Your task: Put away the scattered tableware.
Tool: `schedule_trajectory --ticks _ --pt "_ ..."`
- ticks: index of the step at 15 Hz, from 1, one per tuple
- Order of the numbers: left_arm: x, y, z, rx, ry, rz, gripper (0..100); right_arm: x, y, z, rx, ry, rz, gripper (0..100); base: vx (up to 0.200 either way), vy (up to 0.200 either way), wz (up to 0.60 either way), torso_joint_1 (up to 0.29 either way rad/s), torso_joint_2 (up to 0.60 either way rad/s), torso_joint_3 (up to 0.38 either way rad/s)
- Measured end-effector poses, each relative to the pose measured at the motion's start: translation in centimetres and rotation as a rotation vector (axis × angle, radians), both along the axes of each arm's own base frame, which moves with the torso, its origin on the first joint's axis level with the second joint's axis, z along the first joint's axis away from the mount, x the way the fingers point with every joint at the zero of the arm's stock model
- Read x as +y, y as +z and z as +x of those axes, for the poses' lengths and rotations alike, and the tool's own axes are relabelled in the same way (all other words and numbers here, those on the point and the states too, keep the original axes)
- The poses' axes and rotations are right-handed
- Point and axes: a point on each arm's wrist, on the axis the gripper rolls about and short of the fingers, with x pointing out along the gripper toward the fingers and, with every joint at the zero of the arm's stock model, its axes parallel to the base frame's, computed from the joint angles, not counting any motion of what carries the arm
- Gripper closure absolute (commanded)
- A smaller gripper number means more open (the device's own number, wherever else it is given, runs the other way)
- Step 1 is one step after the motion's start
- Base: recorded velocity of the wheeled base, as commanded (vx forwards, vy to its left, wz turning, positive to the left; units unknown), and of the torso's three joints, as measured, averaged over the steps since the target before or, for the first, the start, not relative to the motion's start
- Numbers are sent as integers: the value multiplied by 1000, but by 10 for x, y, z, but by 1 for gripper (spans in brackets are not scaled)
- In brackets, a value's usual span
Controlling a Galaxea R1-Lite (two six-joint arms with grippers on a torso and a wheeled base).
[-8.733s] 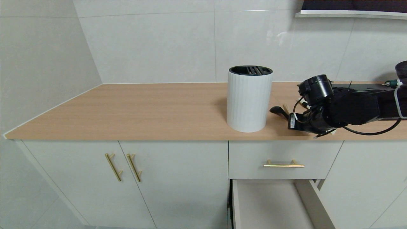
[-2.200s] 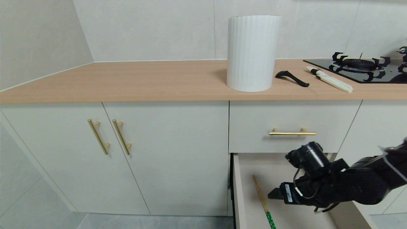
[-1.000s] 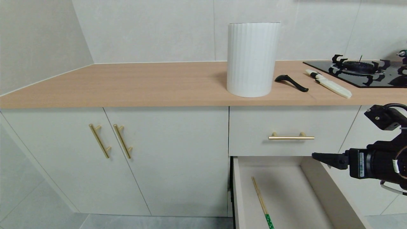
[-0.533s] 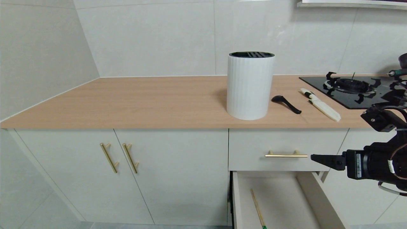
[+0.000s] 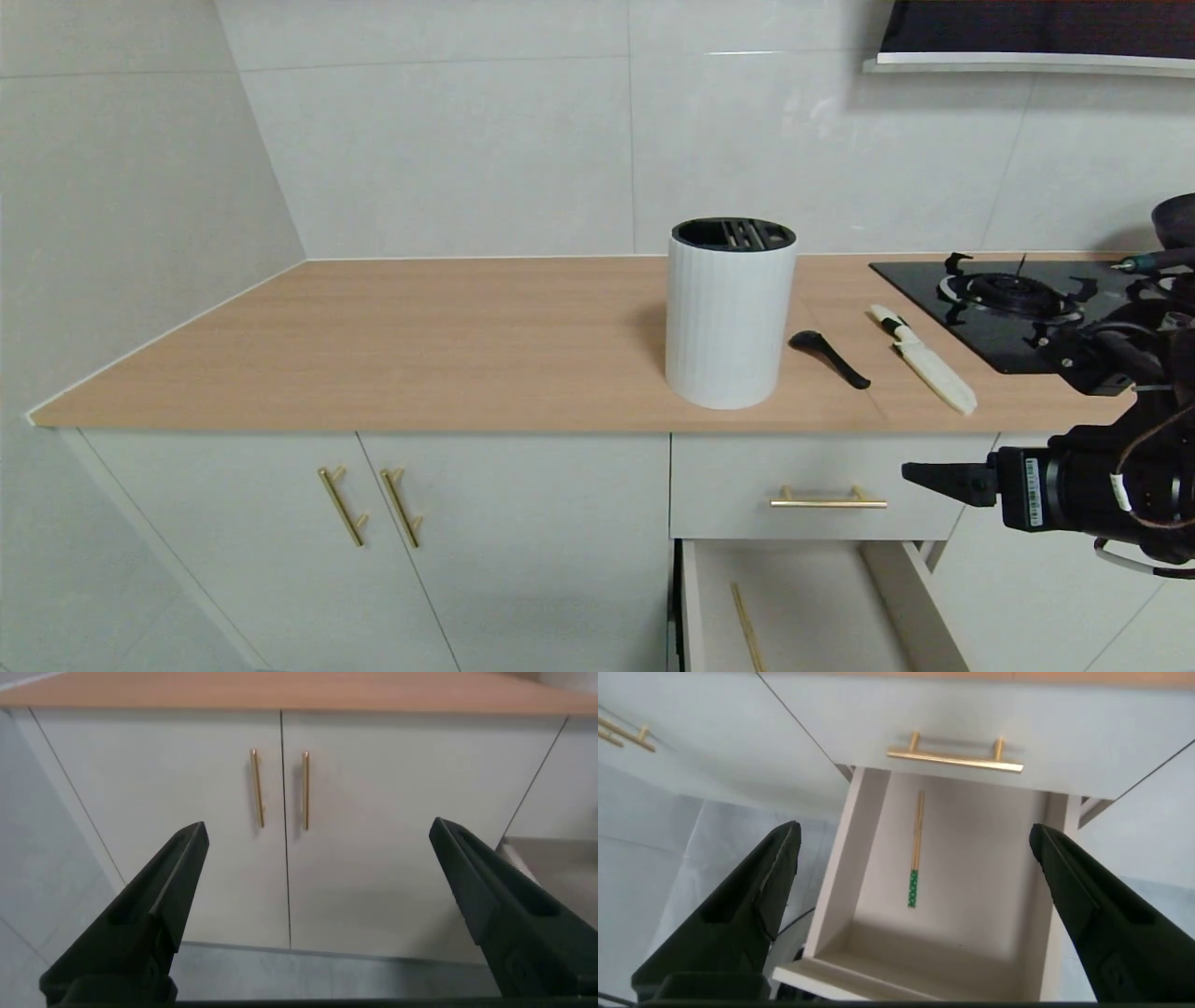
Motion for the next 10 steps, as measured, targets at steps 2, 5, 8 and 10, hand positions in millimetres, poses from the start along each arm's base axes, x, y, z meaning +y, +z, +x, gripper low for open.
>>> schedule_trajectory --ticks 2,5,8,10 --pt "0 0 0 0 0 0 0 1 -2 2 10 0 -3 0 0 0 0 81 -163 -93" --pt "0 0 0 0 -1 0 0 2 -5 5 21 4 -19 0 0 0 0 11 -24 -11" --pt "0 0 0 1 0 0 0 -1 -3 11 -22 33 -83 0 0 0 0 0 0 0" --pt "0 0 0 0 0 0 0 -4 3 25 -70 26 -88 0 0 0 0 0 0 0"
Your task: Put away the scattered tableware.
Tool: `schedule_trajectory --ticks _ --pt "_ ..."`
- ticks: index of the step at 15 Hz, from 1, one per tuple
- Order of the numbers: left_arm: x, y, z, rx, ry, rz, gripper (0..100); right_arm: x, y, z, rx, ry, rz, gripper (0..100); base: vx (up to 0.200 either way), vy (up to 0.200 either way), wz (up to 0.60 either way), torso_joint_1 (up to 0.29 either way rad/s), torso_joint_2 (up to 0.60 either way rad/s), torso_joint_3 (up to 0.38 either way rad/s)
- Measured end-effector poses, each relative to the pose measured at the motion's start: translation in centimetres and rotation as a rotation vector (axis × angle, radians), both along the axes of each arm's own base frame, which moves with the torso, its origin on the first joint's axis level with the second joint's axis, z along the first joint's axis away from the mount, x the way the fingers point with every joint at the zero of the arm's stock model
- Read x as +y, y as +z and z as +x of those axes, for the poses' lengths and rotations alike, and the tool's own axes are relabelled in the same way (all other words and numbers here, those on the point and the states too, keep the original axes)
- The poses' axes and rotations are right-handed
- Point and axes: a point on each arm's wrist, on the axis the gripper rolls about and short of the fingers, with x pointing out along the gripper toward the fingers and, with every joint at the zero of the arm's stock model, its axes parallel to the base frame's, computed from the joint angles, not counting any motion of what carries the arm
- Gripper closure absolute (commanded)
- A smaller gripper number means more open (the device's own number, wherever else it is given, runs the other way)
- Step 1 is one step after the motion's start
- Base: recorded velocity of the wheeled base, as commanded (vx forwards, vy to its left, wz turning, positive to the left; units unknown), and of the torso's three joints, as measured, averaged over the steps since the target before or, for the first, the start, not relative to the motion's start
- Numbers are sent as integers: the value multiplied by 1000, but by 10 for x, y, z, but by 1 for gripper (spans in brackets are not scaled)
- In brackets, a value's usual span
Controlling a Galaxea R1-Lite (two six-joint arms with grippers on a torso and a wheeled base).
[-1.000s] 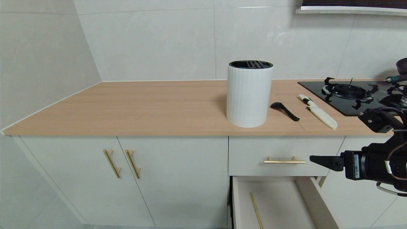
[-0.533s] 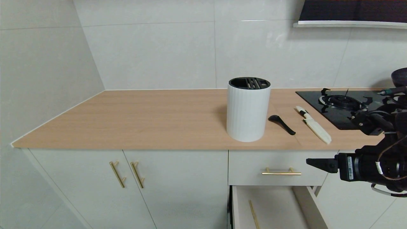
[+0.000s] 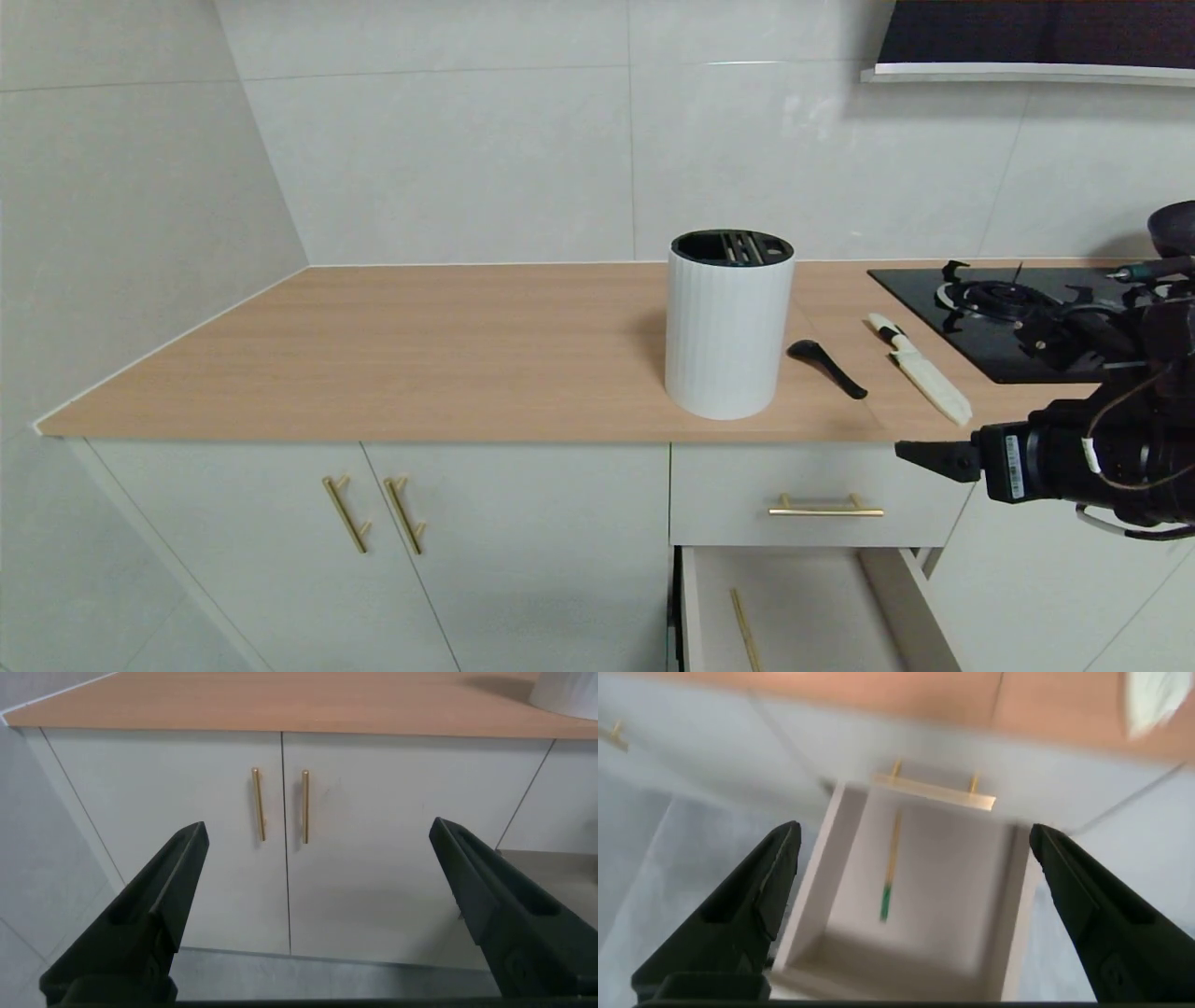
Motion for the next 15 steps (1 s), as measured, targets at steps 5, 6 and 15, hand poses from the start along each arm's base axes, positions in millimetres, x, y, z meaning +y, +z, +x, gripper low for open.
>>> schedule_trajectory --ticks 5,6,15 --pt "0 0 0 0 0 0 0 -14 11 77 -107 71 -14 0 0 0 0 0 0 0" --pt "0 0 0 0 0 0 0 -18 9 93 -119 82 -28 0 0 0 0 0 0 0" --pt "0 0 0 0 0 0 0 -24 -48 186 -154 167 -92 0 0 0 0 0 0 0"
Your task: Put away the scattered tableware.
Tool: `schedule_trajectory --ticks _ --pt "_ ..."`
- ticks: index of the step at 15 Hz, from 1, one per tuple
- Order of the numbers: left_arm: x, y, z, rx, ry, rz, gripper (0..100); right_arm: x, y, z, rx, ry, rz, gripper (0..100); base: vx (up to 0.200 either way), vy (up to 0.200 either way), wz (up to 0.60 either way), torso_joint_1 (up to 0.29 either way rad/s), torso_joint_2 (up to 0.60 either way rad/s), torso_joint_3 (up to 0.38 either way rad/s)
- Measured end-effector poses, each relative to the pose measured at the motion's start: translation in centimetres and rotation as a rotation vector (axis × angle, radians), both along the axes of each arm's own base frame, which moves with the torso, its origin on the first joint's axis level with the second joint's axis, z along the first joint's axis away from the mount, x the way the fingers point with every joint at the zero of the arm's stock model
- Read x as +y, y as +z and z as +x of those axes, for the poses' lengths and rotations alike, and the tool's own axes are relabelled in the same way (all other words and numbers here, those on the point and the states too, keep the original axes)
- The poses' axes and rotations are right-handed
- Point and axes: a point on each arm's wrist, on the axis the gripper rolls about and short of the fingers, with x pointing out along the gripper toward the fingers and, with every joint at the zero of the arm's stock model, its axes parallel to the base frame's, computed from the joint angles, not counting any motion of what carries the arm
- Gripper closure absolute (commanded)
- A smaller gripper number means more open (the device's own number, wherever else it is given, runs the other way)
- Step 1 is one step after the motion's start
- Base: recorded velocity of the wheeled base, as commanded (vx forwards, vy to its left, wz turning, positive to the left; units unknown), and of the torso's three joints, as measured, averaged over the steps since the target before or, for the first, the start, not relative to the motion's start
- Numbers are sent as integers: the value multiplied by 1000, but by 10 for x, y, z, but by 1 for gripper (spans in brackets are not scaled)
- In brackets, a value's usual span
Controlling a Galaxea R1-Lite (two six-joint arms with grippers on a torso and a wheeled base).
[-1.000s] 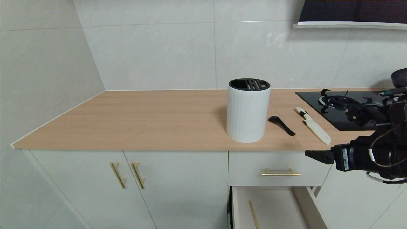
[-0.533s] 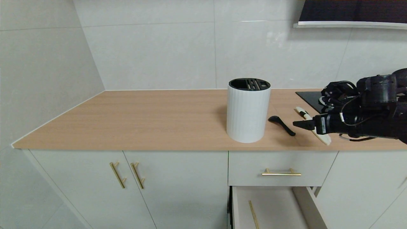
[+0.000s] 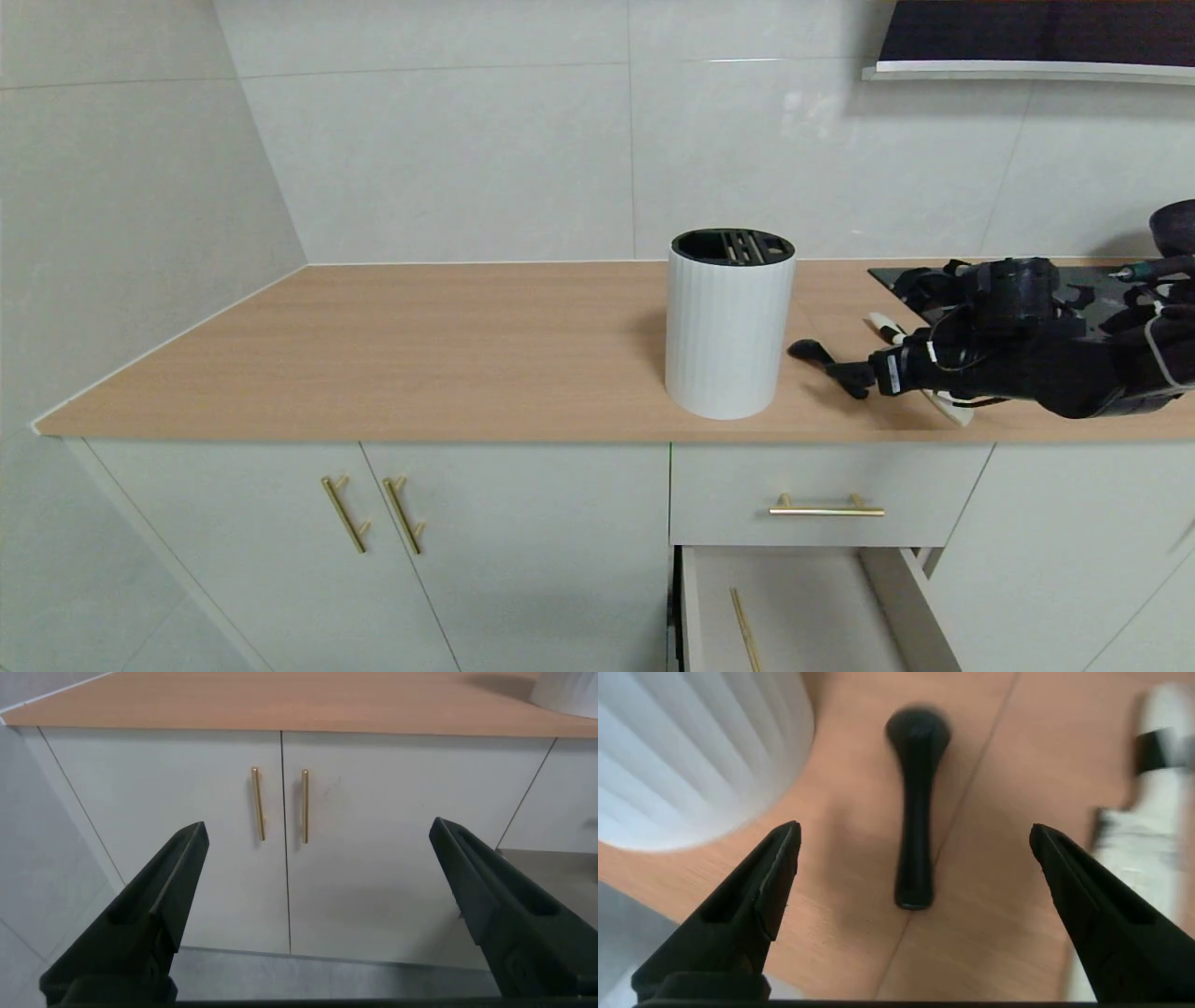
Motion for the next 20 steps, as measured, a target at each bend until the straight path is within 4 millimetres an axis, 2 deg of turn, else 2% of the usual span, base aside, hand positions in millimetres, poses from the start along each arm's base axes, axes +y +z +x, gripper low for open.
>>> schedule_trajectory --ticks 4,9,10,17,20 --pt "0 0 0 0 0 0 0 7 -24 12 2 16 -5 0 0 0 0 0 0 0" --pt "0 0 0 0 0 0 0 8 -34 15 24 13 -6 0 0 0 0 0 0 0" --pt "0 0 0 0 0 0 0 8 -35 16 25 13 -6 100 0 0 0 0 0 0" --pt "0 0 0 0 0 0 0 10 -37 19 35 -5 4 100 0 0 0 0 0 0" --pt "0 0 0 0 0 0 0 17 -35 18 55 -127 9 100 0 0 0 0 0 0"
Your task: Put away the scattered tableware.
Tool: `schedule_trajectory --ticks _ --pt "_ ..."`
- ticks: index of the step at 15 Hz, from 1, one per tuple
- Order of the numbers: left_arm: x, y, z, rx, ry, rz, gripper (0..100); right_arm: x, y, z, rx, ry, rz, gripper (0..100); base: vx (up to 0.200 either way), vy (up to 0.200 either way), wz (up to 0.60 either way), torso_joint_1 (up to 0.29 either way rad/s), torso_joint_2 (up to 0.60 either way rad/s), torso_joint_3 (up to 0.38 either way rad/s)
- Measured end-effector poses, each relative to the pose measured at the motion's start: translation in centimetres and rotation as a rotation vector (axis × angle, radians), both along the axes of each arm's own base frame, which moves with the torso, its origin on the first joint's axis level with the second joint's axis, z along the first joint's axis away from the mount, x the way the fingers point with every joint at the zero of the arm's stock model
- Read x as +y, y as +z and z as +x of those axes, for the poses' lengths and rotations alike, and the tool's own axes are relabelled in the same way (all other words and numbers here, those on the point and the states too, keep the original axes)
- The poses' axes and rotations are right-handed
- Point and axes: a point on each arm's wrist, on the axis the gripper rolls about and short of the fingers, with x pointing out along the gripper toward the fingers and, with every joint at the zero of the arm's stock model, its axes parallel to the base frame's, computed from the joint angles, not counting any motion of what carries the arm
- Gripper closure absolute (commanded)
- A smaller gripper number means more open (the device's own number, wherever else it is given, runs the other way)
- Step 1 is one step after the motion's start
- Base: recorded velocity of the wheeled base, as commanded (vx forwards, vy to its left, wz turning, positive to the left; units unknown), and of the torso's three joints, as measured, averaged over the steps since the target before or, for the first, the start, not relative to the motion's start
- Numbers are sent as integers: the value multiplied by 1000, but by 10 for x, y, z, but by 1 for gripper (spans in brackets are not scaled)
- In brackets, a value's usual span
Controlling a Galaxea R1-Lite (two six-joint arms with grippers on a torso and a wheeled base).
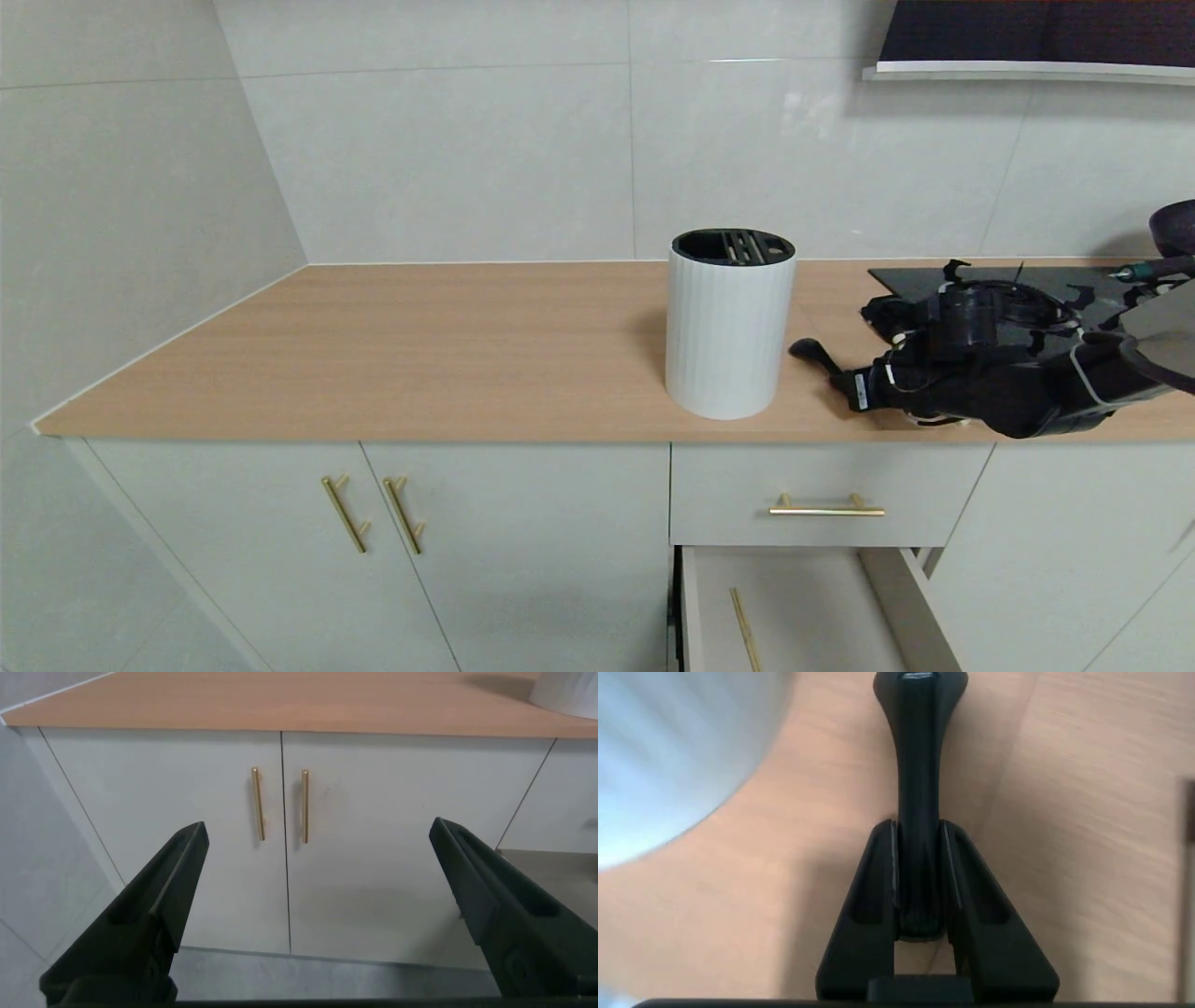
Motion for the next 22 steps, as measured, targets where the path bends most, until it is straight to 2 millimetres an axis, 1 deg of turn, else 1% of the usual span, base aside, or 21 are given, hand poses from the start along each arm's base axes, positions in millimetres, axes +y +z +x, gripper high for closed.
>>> schedule_trajectory --ticks 2,5,7,10,12,15,17,19,22 --pt "0 0 0 0 0 0 0 6 8 -7 27 -64 19 100 0 0 0 0 0 0" --pt "0 0 0 0 0 0 0 8 25 -30 73 -145 59 100 0 0 0 0 0 0" --pt "0 0 0 0 0 0 0 5 34 -54 93 -182 73 100 0 0 0 0 0 0" --pt "0 0 0 0 0 0 0 -1 37 -97 141 -207 84 100 0 0 0 0 0 0" --pt "0 0 0 0 0 0 0 1 40 -124 160 -211 117 100 0 0 0 0 0 0" --pt "0 0 0 0 0 0 0 4 40 -162 185 -181 140 100 0 0 0 0 0 0" --pt "0 0 0 0 0 0 0 5 40 -181 191 -157 143 100 0 0 0 0 0 0" --pt "0 0 0 0 0 0 0 2 33 -198 220 -144 140 100 0 0 0 0 0 0" --pt "0 0 0 0 0 0 0 1 18 -212 279 -131 116 100 0 0 0 0 0 0"
